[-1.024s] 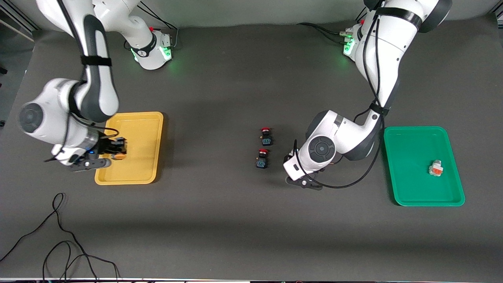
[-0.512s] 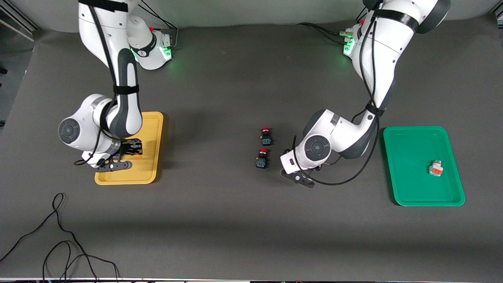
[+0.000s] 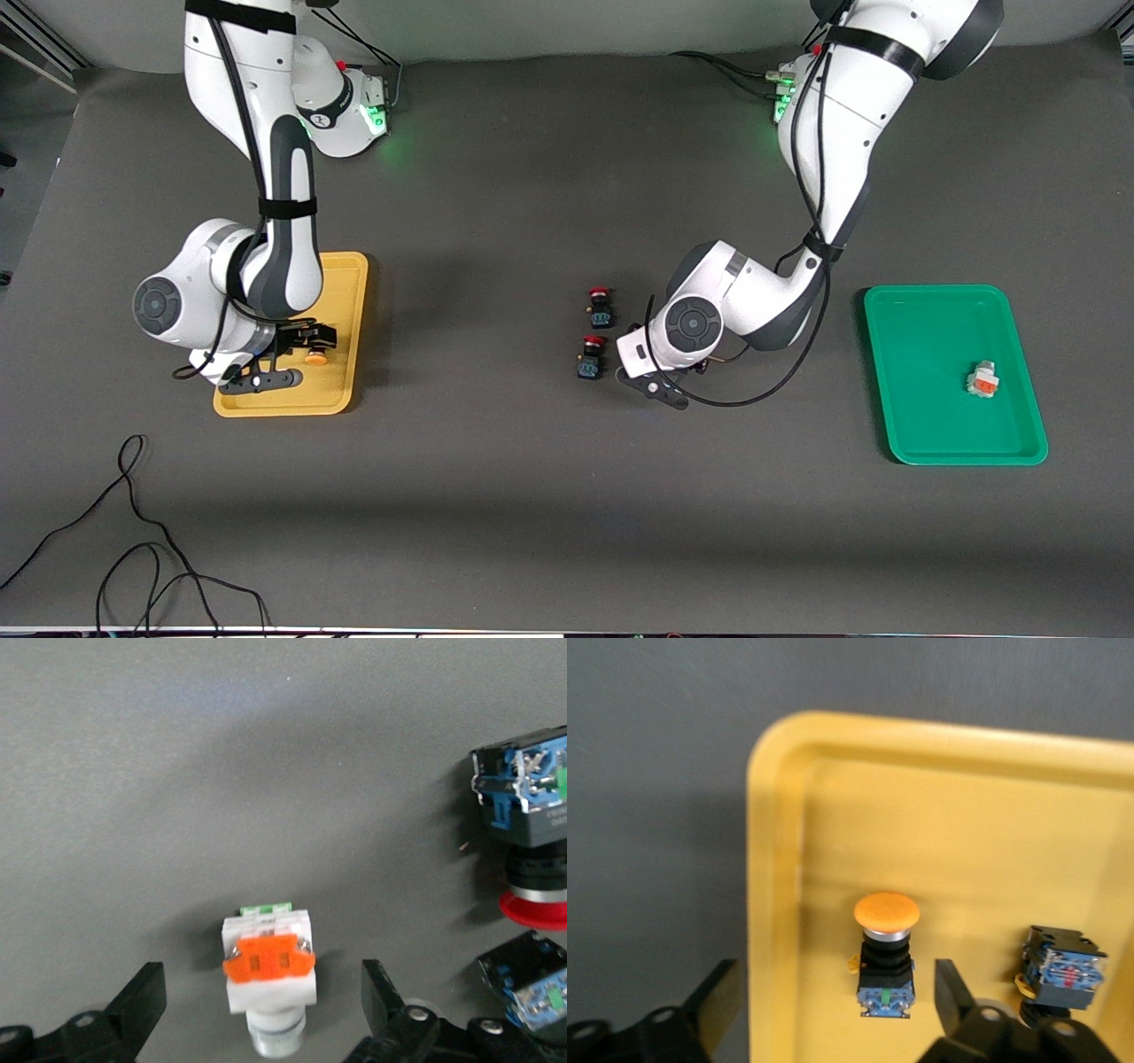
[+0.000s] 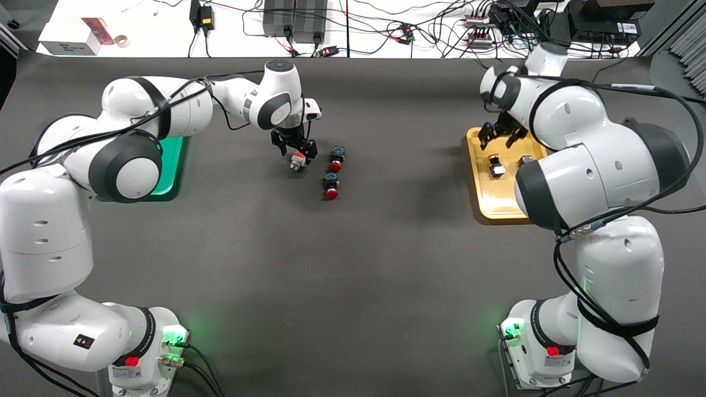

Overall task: Place green and yellow buttons in trays
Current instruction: 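Place the button in the yellow tray while the left gripper grasps the block, then carry the block to the green tray while the right gripper withdraws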

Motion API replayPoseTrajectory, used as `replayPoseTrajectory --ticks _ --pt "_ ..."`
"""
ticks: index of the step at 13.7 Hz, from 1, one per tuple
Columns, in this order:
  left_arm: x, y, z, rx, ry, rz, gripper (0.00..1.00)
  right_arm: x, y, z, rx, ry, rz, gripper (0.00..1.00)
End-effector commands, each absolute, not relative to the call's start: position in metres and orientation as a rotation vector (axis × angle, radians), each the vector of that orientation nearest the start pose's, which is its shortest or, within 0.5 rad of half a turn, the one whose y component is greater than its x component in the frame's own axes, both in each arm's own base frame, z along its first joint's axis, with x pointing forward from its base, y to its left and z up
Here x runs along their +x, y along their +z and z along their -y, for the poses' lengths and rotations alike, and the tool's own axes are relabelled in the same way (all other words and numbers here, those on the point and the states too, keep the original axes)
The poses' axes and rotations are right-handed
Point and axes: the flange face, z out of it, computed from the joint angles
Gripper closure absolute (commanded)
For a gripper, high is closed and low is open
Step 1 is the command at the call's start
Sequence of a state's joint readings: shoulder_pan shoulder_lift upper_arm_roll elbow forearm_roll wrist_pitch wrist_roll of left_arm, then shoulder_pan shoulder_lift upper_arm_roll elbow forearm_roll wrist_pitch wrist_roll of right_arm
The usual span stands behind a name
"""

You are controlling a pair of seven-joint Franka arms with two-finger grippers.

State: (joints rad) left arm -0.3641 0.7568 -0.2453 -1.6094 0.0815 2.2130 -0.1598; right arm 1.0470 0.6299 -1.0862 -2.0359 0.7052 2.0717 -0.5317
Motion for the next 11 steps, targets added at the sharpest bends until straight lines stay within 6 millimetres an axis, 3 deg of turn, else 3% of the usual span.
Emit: replayPoseTrajectory --ticks 1,2,7,9,11 --pt "0.560 0.170 0.379 -3.108 0.223 -0.734 0.52 0.587 0.332 -0.038 -3.037 0.182 0.213 0.00" --pt "0.560 0.170 0.377 -3.111 0.230 -0.711 1.00 0.591 0.353 -0.045 -3.029 0.177 0.237 0.00" --pt "0.566 0.186 0.369 -3.101 0.269 -0.687 1.00 0.599 0.465 -0.060 -3.055 0.188 0.358 0.00" --pt "0.575 0.210 0.348 -3.125 0.327 -0.587 1.00 0.600 0.497 -0.062 -3.082 0.196 0.390 0.00" --pt "0.584 0.259 0.326 -3.122 0.352 -0.507 1.00 0.597 0.514 -0.059 -3.084 0.192 0.420 0.00"
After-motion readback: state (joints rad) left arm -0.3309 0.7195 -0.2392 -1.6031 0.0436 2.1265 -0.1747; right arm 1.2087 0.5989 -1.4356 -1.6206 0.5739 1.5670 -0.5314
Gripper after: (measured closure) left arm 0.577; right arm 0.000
